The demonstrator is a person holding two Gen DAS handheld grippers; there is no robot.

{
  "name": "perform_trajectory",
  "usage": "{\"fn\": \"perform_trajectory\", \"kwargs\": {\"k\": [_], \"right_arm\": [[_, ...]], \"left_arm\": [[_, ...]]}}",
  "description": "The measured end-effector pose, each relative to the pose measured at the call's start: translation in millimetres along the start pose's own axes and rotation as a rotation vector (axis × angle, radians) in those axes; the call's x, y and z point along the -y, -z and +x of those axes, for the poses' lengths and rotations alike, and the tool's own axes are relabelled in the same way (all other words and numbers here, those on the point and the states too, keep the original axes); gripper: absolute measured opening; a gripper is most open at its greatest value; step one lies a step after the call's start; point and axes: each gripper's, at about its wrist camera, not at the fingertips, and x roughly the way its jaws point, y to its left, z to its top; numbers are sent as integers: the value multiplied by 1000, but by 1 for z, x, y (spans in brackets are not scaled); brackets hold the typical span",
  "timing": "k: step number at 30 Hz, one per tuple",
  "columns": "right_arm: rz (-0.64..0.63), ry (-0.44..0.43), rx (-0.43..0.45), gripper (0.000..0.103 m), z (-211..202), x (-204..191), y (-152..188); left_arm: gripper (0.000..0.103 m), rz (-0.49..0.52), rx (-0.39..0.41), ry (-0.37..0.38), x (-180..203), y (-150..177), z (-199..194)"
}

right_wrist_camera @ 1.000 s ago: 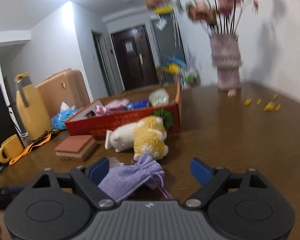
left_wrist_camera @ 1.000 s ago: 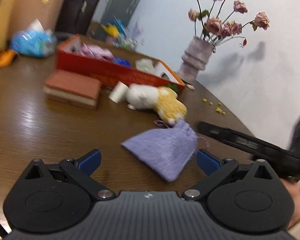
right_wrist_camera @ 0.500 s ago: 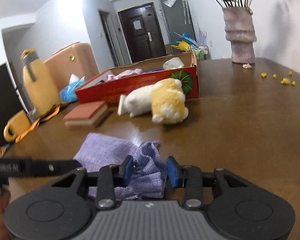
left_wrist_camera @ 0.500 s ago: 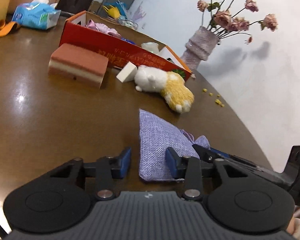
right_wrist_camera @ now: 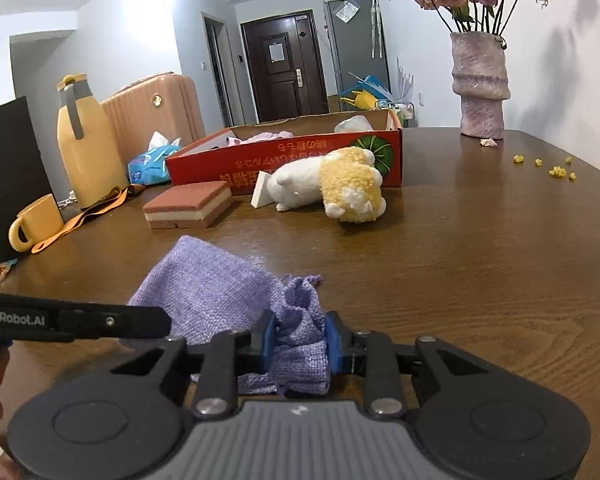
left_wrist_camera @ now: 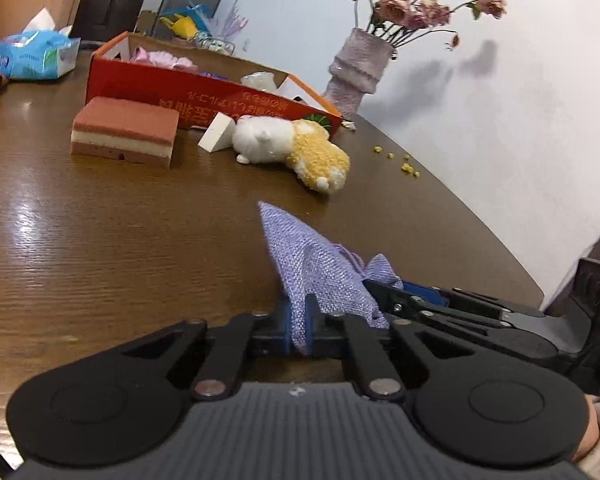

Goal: Organize soft objects
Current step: 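Grasp the purple drawstring pouch with the left tool while the right tool grips it too, then carry the purple pouch into the box and open both tools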

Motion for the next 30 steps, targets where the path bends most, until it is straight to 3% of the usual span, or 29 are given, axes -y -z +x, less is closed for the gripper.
{"fn": "perform_trajectory", "kwargs": {"k": [3,12,18,21,24,27,30], "right_arm": [[10,-10,9,18,-9,-4,2],[37,-33,63,15,-29,-6,-13],[5,-59,160,15,-21,7,-89],[-33,-51,189,15,8,17,-146],[-21,-49,135,15,59,34,-198],[-55,6,46,15,118,45,-233],[-127,101,-36,15,168,48,-248]], "left_arm": [[7,22,18,5,4,3,-12],[6,36,77,28,14,-6,-36],[6,48,171,80,15,-83,-30],[6,75,200,63,13,-140,-7],[6,78,194,17,3,-194,37],[6,57,140,-24,-12,-227,91],[6,17,55,-51,-29,-239,144]]}}
